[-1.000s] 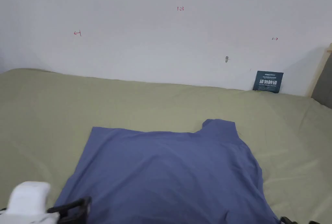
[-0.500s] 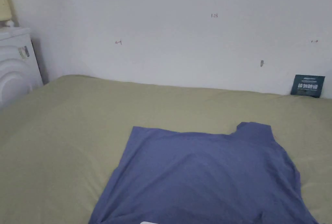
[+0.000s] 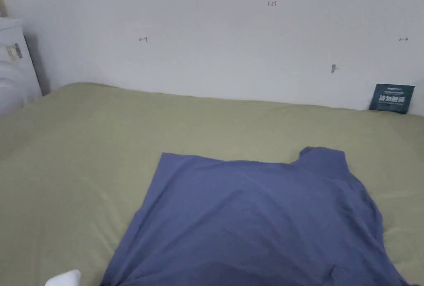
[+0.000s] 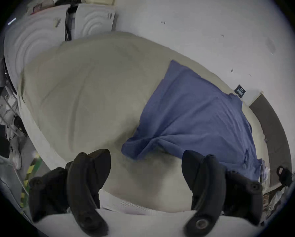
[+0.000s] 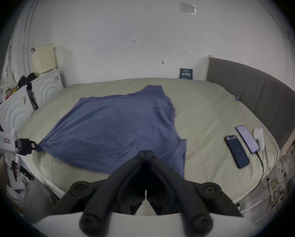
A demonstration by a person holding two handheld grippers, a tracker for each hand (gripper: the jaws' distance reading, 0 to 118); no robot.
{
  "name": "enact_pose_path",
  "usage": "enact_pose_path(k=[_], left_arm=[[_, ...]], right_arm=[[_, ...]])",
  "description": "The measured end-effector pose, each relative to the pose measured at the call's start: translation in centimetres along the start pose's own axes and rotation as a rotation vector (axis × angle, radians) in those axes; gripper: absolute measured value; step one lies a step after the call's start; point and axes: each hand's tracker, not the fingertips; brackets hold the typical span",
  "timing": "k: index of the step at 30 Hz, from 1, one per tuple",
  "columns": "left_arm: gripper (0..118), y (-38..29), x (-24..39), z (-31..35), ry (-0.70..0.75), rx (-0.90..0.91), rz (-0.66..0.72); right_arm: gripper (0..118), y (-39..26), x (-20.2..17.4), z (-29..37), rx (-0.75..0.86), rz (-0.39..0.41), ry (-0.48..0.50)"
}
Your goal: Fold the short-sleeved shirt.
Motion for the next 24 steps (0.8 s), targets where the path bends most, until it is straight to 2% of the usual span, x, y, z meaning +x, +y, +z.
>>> enact_pose_path(k=[2, 3, 5, 6, 7, 8, 9, 10, 11, 13, 17, 20, 21, 23, 24], left_arm=[[89, 0.7, 1.0, -1.4, 0.025, -0.029, -0.071], [83, 0.8, 1.6, -2.3, 0.031, -0.046, -0.102], [79, 1.0, 2.4, -3.0, 0.074, -0.048, -0.141], [55, 1.0, 2.6, -3.2, 0.076, -0.035, -0.139], [21, 0.9, 2.6, -3.4, 0.066, -0.032, -0.15], [6, 0.8, 3.0, -3.1, 0.061, -0.026, -0.154], [6, 0.8, 3.3, -3.0, 0.068, -0.026, -0.165], [6, 0.8, 3.3, -3.0, 0.064, -0.026, -0.172], [6, 0.7, 2.9, -2.9, 0.065, -0.023, -0.179], [6, 0.8, 2.8, -2.9, 0.057, -0.026, -0.187], [6, 0.7, 2.9, -2.3, 0.04, -0.035, -0.179], [6, 0.7, 3.2, -2.0, 0.035, -0.037, -0.191], [6, 0.8, 3.3, -1.9, 0.035, -0.038, -0.196], [6, 0.8, 3.3, -1.8, 0.036, -0.035, -0.203], [6, 0.8, 3.4, -1.7, 0.036, -0.032, -0.205]], right_arm=[[0, 0.0, 1.0, -0.5, -0.015, -0.016, -0.009], [0, 0.0, 1.5, -0.7, -0.022, -0.034, -0.015], [0, -0.1, 2.4, -1.0, -0.033, -0.081, -0.022], [1, -0.3, 2.9, -1.3, -0.046, -0.103, -0.014], [4, -0.4, 3.4, -1.7, -0.056, -0.117, -0.006], [13, -0.5, 4.0, -2.0, -0.075, -0.119, -0.009], [45, -0.6, 4.5, -3.0, -0.138, -0.107, -0.003], [66, -0.8, 4.7, -3.9, -0.184, -0.097, -0.006], [73, -1.0, 4.9, -5.0, -0.223, -0.078, -0.018], [73, -1.6, 5.2, -6.9, -0.281, -0.073, -0.018], [73, -3.0, 5.7, -10.3, -0.367, -0.129, 0.012], [70, -3.5, 5.4, -10.7, -0.388, -0.114, 0.019], [61, -3.5, 5.2, -10.4, -0.39, -0.107, 0.023], [4, -3.3, 4.6, -9.5, -0.356, -0.05, -0.001], [4, -3.5, 4.6, -9.0, -0.336, -0.051, 0.004]])
